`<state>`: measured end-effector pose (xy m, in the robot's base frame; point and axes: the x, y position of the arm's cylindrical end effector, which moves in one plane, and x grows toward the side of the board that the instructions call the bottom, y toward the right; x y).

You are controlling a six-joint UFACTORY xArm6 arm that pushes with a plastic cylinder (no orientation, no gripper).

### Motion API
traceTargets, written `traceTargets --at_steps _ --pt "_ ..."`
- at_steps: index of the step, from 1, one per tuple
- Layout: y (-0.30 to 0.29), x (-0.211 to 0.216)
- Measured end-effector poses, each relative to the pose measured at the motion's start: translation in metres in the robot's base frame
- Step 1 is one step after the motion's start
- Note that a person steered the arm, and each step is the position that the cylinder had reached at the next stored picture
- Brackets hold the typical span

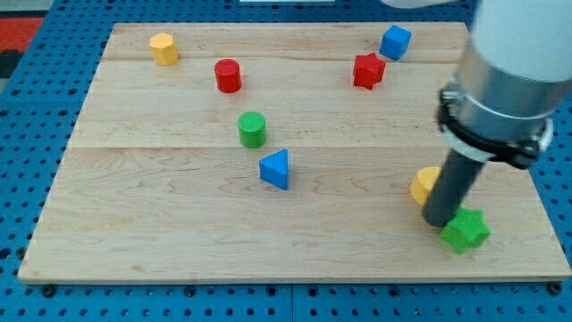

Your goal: Push the yellow heart and green star towards the bottom right side of the board

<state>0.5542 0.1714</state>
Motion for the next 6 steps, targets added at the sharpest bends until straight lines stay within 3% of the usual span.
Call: traceTargets --at_steps 1,2,4,5,6 --pt "0.009 0.01" --pt "0.037 -0.017" --pt "-0.026 -0.03" --pt "-0.03 -0.055" --pt "-0.022 -0.118"
